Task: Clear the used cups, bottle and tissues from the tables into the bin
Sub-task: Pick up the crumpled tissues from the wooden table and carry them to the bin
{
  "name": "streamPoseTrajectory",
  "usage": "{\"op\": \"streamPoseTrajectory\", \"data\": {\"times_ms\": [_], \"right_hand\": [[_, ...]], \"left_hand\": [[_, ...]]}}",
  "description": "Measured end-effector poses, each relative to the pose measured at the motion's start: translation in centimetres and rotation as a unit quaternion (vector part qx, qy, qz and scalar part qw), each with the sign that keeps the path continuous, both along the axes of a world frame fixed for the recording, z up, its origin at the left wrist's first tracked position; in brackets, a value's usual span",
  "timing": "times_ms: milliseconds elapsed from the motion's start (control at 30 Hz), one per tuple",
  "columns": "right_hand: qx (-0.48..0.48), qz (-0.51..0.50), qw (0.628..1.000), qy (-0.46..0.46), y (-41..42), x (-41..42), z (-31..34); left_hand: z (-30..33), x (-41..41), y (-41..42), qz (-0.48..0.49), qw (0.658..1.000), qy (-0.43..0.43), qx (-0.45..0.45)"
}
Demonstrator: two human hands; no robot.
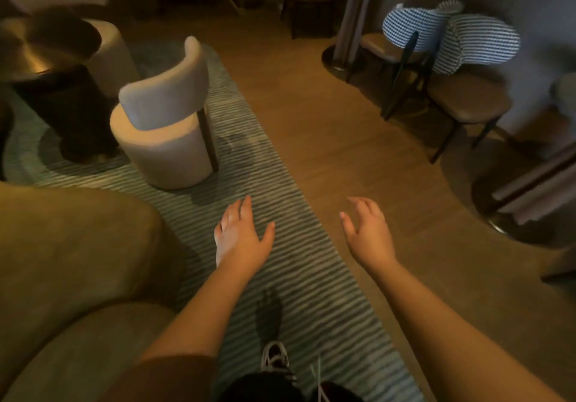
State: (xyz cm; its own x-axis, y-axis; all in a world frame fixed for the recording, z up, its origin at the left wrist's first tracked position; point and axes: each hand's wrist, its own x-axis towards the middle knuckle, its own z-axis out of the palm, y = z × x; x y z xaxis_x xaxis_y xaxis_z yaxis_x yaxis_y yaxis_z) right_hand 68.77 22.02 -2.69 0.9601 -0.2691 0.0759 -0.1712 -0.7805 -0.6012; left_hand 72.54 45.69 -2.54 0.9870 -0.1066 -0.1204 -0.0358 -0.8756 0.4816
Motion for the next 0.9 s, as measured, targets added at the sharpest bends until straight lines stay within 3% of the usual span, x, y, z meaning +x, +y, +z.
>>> {"op": "streamPoseTrajectory", "data": {"times_ms": [300,500,900], "right_hand": [[-0.010,0.012,1.000,0.021,-4.0,25.4,-0.8],[0.000,0.053,0.998,0.031,-7.4,47.4,-2.3],[0.008,0.147,0.988,0.052,-10.1,88.4,1.7]], "left_hand": [[0.7,25.0,-3.5,0.024,1.000,0.000,0.011],[0.1,45.5,-7.8,0.032,0.999,0.003,0.015],[3.0,82.7,-11.2,0.110,0.994,-0.002,0.005]]}}
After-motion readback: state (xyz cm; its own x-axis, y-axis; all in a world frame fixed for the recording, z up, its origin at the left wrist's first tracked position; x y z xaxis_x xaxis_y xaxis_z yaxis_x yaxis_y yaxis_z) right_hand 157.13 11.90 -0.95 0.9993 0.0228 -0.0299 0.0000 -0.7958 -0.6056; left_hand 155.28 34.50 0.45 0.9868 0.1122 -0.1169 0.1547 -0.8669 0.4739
